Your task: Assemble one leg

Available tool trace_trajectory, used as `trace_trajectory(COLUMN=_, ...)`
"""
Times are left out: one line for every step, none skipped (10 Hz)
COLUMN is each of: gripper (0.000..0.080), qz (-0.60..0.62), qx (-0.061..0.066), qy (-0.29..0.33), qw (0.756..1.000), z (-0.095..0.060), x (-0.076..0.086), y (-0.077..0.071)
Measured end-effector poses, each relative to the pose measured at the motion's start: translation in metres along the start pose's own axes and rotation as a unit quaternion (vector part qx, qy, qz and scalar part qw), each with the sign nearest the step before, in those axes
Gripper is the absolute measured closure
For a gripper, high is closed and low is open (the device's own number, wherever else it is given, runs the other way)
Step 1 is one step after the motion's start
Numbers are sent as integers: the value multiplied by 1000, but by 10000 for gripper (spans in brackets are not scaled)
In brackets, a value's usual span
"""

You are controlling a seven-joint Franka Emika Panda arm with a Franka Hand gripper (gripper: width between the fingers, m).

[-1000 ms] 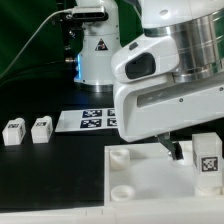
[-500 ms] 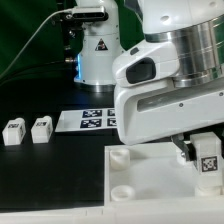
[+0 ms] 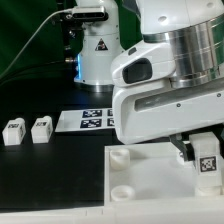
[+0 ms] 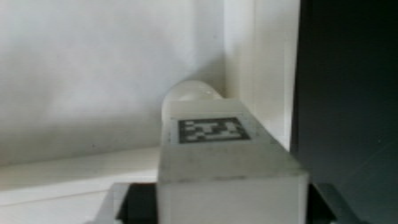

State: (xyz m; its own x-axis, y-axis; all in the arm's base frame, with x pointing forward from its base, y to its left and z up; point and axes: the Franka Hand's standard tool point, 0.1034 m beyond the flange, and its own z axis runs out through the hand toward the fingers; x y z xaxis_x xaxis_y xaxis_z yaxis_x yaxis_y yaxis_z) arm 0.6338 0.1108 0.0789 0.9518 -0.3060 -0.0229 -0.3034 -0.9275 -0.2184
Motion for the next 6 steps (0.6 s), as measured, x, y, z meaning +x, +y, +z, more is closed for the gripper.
trace_trajectory(gripper=497, qz=104, qx=3, qy=4, qw=995, z=1, x=0, y=1)
trace_trajectory(gripper=497, qz=189, qx=6, qy=7, qw=982, z=2, x=0, y=2)
trace_trajectory(gripper=496, qz=298, qx=15, qy=3, qw=954, z=3, x=0, y=2)
trace_trajectory(gripper=496, qz=367, qx=20, qy=-2, qw=930, z=4, x=0, y=1)
trace_trajectory(gripper=496, qz=438, qx=24, qy=-6, qw=899, z=5, x=-2, y=-2)
trace_trajectory(gripper=496, qz=484, qx=23, qy=-9, qw=875, z=6, x=-5, y=-7)
